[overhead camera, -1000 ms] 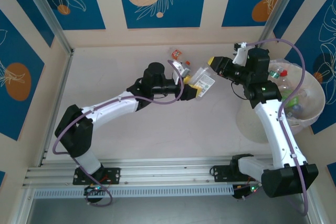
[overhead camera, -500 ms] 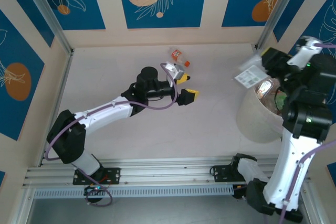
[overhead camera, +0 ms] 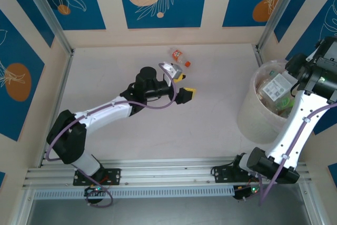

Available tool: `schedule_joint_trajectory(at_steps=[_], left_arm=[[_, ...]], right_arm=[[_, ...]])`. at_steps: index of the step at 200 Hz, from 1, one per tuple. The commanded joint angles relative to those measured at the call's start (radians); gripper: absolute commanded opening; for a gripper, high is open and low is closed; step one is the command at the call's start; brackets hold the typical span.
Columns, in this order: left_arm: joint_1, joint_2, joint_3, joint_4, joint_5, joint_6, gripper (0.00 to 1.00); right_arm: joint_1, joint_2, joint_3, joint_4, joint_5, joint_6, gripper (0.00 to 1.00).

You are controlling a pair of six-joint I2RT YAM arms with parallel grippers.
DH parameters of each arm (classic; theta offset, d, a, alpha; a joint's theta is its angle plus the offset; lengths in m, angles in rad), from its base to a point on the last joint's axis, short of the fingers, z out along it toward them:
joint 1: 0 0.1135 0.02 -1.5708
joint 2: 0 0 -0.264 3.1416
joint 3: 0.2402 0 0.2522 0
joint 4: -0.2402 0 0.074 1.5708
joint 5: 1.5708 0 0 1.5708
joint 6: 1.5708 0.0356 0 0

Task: Put the plastic bottles in the bin

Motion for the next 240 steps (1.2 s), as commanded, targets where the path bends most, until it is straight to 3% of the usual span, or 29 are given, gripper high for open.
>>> schedule_joint_trajectory(at_steps=[1,29,75,96,123,189,214,240], left_arm=[[0.011,0.020,0.021,0.006,0.000,-0.030,1.00],[0.013,0.034,0.026,0.008,0.005,-0.063,1.00],[0.013,0.031,0.038,-0.029,-0.002,-0.067,1.00],[0.012,0.031,0.042,-0.036,-0.017,-0.067,1.00],[0.014,0.036,0.052,-0.057,-0.057,-0.067,1.00],[0.032,0.064,0.080,-0.101,-0.118,-0.108,1.00],[0.033,0.075,0.093,-0.112,-0.102,-0.125,1.00],[0.034,0.081,0.098,-0.117,-0.097,-0.140,1.00]], right_arm=[[-0.013,-0.010,-0.048,-0.014,-0.013,-0.034,0.16],[-0.014,0.050,-0.107,-0.002,-0.041,-0.028,0.23],[-0.014,0.095,-0.106,-0.055,0.222,0.036,0.68],[-0.010,0.089,-0.076,-0.068,0.233,0.035,0.90],[0.034,0.037,-0.069,-0.065,0.181,0.040,0.91],[0.187,-0.106,-0.209,-0.006,-0.122,0.077,0.93],[0.178,-0.108,-0.309,0.040,-0.073,0.086,0.96],[0.093,-0.079,-0.419,0.064,0.023,0.093,0.97]])
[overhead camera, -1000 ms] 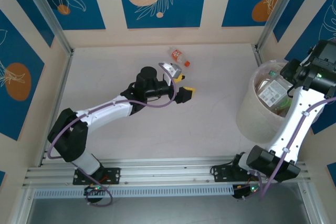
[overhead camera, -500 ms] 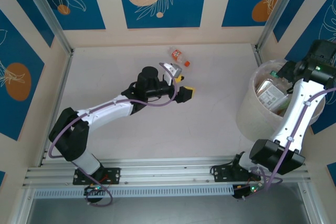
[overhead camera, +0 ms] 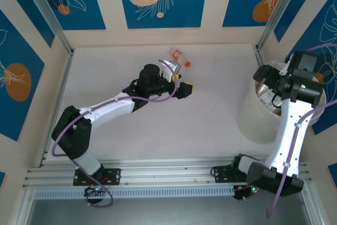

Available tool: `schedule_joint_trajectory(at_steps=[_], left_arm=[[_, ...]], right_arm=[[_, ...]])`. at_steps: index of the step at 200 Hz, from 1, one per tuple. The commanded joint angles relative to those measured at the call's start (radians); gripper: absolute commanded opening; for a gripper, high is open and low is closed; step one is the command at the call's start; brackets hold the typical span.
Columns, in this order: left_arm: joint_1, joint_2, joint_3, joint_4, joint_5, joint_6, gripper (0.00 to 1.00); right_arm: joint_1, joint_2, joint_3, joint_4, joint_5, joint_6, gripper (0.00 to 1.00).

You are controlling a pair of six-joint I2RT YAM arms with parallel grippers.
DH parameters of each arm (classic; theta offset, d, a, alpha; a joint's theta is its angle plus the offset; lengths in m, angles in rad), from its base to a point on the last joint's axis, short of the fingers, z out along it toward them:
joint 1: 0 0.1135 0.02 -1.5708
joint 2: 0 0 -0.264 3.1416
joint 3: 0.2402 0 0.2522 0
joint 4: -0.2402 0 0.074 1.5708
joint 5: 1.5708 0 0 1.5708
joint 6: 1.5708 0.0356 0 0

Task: Put the plastic bottles in the bin

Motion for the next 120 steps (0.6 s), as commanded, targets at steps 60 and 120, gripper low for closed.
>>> schedule_joint_trajectory(at_steps=[60,120], left_arm=[[0.012,0.063,0.084,-0.064,-0.065,-0.037,1.00],[0.080,0.238,0.277,-0.269,-0.324,-0.196,1.00]], right_arm=[[-0.055,0.029,-0.088,0.071,0.014,0.046,1.00],[0.047,-0.075,-0.055,0.140,0.000,0.067,0.99]])
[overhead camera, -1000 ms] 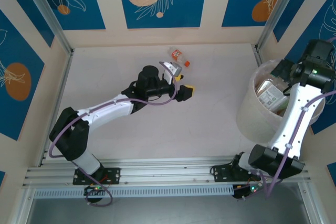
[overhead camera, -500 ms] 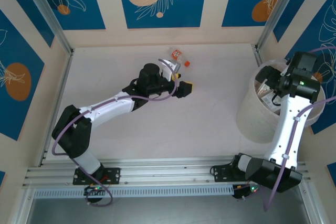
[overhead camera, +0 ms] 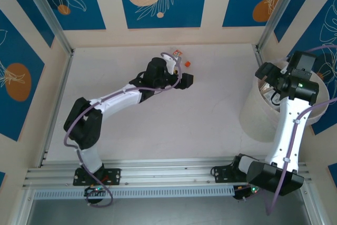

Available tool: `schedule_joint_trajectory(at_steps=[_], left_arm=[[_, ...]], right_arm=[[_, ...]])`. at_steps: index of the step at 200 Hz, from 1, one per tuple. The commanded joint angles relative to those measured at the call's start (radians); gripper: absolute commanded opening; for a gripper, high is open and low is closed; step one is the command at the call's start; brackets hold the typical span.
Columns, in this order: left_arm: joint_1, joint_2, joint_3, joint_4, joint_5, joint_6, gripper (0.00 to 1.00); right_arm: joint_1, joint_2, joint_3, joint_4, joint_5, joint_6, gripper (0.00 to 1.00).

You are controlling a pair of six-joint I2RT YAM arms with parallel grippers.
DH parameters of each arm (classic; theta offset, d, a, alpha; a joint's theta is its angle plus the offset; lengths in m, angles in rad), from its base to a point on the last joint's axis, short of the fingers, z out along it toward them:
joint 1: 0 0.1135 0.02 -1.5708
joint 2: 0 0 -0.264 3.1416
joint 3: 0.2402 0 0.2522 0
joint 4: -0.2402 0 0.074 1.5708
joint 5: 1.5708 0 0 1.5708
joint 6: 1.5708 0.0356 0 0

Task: Put the plastic bottles in the bin

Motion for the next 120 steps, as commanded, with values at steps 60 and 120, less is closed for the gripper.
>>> schedule_joint_trajectory(at_steps=[60,120], left_arm=[[0.064,0.356,0.443,-0.358,-0.246,-0.292,1.00],[0.028,0.584,0.737,-0.565,-0.435,-0.492,1.00]], right_arm=[[0.104,-0.164,-0.047,0.145,-0.095,0.054,0.99],[0.196,-0.256,-0.190,0.408,-0.326,0.134,1.00]])
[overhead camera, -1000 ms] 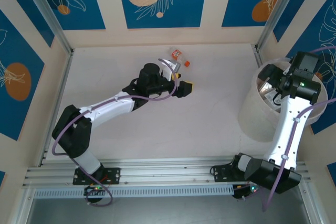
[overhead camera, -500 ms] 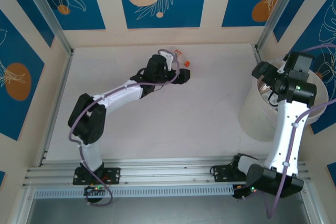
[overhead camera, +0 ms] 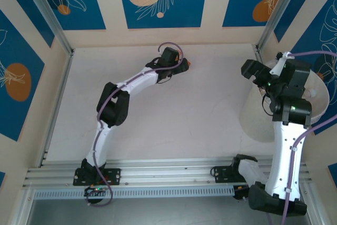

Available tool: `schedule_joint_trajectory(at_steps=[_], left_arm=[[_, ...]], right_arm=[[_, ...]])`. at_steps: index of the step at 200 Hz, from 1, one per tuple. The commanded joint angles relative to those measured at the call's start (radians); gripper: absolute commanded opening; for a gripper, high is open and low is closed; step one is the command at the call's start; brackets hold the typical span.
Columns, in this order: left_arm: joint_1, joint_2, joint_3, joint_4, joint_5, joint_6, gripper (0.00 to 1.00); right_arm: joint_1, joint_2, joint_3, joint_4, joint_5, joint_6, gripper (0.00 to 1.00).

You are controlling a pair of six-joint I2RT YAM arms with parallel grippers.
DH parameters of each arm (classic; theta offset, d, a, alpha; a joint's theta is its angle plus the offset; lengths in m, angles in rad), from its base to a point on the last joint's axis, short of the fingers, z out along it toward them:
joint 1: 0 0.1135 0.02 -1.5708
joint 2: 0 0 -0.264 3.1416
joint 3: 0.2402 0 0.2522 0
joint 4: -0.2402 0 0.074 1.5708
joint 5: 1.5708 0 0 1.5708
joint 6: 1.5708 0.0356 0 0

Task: Put the plastic bottles in the bin

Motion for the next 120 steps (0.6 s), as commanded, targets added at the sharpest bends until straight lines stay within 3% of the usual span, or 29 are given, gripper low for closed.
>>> schedule_joint_trajectory(at_steps=[1,32,72,103,120], left_arm=[[-0.026,0.078,0.126,-0.137,-0.117,-0.109,1.00],[-0.048,0.231,0.376,-0.248,-0.158,-0.119,0.99],[-0.062,0.431,0.694,-0.388,-0.294,-0.183,0.96],[-0.062,0.604,1.037,-0.530,-0.280,-0.124,0.95],[-0.060,0.623,1.173,-0.637,-0.273,-0.035,0.99]], right_arm=[[0.031,-0.040,-0.056,0.164,-0.145,0.060,1.00],[0.080,-0.025,-0.065,0.202,-0.179,0.056,0.99],[0.124,-0.009,-0.073,0.212,-0.182,0.052,1.00],[0.172,0.024,-0.105,0.271,-0.295,0.063,0.99],[0.239,0.082,-0.116,0.307,-0.246,0.090,1.00]])
